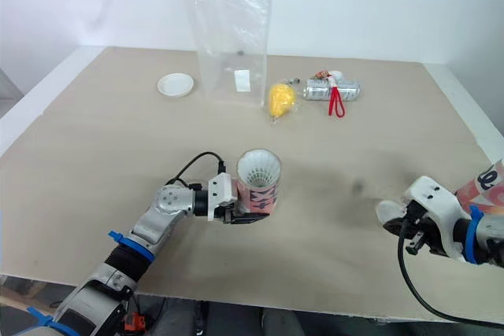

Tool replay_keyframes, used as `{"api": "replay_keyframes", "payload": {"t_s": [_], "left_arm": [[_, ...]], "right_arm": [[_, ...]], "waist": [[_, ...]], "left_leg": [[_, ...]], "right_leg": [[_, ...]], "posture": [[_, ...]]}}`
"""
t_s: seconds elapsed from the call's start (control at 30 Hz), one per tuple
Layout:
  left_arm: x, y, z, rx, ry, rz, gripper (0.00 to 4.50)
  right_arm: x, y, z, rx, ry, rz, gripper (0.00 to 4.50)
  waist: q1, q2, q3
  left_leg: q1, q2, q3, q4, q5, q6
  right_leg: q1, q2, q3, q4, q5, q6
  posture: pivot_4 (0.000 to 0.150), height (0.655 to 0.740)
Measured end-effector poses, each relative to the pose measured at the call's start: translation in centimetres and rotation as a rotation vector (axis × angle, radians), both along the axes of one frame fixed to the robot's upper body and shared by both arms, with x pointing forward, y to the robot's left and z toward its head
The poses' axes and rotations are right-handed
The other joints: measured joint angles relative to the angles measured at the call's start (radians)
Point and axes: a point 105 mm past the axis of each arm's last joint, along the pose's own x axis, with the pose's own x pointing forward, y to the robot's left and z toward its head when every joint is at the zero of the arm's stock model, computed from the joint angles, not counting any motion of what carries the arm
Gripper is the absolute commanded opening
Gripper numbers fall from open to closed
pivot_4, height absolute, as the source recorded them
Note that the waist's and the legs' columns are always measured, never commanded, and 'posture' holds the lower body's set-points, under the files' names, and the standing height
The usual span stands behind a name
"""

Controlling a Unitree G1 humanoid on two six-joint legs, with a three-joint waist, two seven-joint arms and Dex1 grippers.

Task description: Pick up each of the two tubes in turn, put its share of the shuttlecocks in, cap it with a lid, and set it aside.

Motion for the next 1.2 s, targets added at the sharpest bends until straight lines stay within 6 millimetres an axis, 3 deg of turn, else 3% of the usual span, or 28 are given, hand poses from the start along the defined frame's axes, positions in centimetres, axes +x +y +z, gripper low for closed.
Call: {"api": "replay_keyframes", "payload": {"t_s": [0.13, 0.23, 0.47, 0.73, 0.93, 1.2], "left_arm": [[0.4, -0.2, 0.0, 0.0, 0.01, 0.003, 2.93], [0.5, -0.4, 0.0, 0.001, 0.012, -0.002, 2.93], [0.9, -1.0, 0.1, 0.011, 0.019, -0.02, 2.93], [0.8, -1.2, 0.3, 0.038, 0.059, -0.056, 2.93], [0.6, -0.9, 0.6, 0.087, 0.069, -0.097, 2.93], [0.4, -1.1, 0.8, 0.094, 0.067, -0.114, 2.93]], "right_arm": [[1.3, 3.6, 5.7, -0.127, -0.136, 0.297, 0.1], [1.5, 5.7, 7.5, -0.191, -0.18, 0.46, 0.1], [-0.4, 13.3, 13.3, -0.275, -0.358, 0.939, 0.1], [-0.9, 16.7, 13.2, -0.3, -0.336, 1.2, 0.1], [1.4, 16.3, 12.3, -0.358, -0.326, 1.21, 0.1], [2.0, 17.1, 11.9, -0.381, -0.331, 1.279, 0.1]], "waist": [[0.001, 0.005, 0.001], [0.001, 0.002, 0.001], [-0.002, 0.002, 0.001], [-0.001, -0.002, 0.001], [-0.003, 0.0, 0.0], [-0.001, 0.0, 0.0]], "left_leg": [[0.0, 0.0, 0.0, 0.002, 0.0, 0.0], [0.001, 0.001, 0.001, 0.002, 0.0, -0.001], [0.0, -0.002, 0.002, 0.002, 0.0, -0.001], [0.0, -0.007, 0.004, 0.002, -0.001, -0.001], [-0.001, -0.007, 0.003, -0.003, -0.001, 0.0], [-0.001, -0.011, -0.001, -0.008, -0.001, 0.0]], "right_leg": [[0.0, 0.0, -0.001, 0.0, 0.0, 0.0], [-0.002, -0.001, -0.002, -0.001, 0.0, -0.001], [-0.003, -0.007, -0.004, -0.001, 0.0, 0.0], [-0.003, -0.013, -0.006, -0.001, -0.001, 0.001], [-0.003, -0.013, -0.006, 0.0, 0.0, 0.003], [-0.002, -0.014, -0.007, 0.0, -0.002, 0.0]], "posture": [[0.15, 0.74], [0.15, 0.74], [0.15, 0.74], [0.15, 0.74], [0.15, 0.74], [0.15, 0.74]]}}
